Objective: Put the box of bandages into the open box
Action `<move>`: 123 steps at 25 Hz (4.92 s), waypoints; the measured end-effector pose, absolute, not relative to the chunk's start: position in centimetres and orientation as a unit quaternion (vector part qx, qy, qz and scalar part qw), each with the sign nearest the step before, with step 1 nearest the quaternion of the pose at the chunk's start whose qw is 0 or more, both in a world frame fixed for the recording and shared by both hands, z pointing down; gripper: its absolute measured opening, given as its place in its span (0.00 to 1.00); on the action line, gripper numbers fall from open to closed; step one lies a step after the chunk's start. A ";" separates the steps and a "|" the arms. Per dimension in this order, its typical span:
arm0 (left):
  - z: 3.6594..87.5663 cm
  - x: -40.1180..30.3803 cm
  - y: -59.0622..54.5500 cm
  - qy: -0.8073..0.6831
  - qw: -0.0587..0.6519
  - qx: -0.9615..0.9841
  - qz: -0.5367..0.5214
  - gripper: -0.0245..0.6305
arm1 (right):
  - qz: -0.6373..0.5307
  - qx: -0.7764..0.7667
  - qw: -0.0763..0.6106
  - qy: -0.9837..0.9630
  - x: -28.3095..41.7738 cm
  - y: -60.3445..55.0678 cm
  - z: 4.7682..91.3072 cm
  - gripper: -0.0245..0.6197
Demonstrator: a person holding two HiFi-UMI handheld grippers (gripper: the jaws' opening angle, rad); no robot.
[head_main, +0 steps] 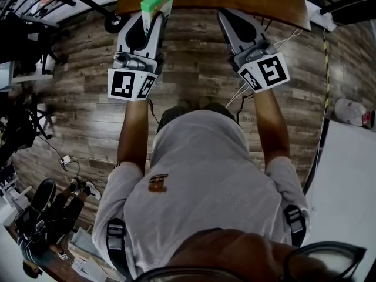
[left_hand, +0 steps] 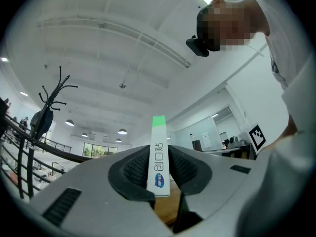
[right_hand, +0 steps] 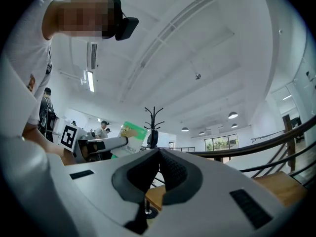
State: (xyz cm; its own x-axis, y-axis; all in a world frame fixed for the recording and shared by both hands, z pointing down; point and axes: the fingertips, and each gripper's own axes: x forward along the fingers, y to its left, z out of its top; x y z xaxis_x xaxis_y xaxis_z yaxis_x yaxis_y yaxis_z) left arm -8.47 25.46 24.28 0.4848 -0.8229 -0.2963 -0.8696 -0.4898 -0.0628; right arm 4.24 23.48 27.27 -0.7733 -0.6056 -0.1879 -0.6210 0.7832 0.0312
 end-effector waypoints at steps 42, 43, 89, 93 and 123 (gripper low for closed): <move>24.9 -9.4 -3.6 0.482 0.101 -0.863 0.114 0.20 | 0.051 -0.334 0.046 0.940 3.5 -4.6 28.4 0.09; 24.9 -9.8 -4.9 0.480 0.100 -0.864 0.114 0.20 | 0.050 -0.336 0.045 0.940 3.1 -5.9 28.4 0.09; 40.9 -10.9 -32.8 0.405 -0.016 -0.909 -0.100 0.20 | 0.011 -0.366 -0.044 0.929 -1.0 -32.7 36.6 0.09; 43.5 -10.3 -34.5 0.398 -0.029 -0.905 -0.148 0.20 | 0.005 -0.360 -0.046 0.932 -1.0 -34.1 37.3 0.09; 56.6 -6.8 -39.0 0.335 -0.085 -0.865 -0.362 0.20 | -0.021 -0.349 -0.056 0.935 1.2 -37.0 40.2 0.09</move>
State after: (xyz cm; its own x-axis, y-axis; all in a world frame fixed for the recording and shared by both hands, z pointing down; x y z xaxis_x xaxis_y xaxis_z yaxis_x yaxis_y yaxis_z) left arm -6.81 -38.98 56.63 0.5126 -0.5189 0.6842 -0.6419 -0.7607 -0.0960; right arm 1.21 -36.98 40.22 -0.7503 -0.6503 0.1194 -0.6550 0.7557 -0.0003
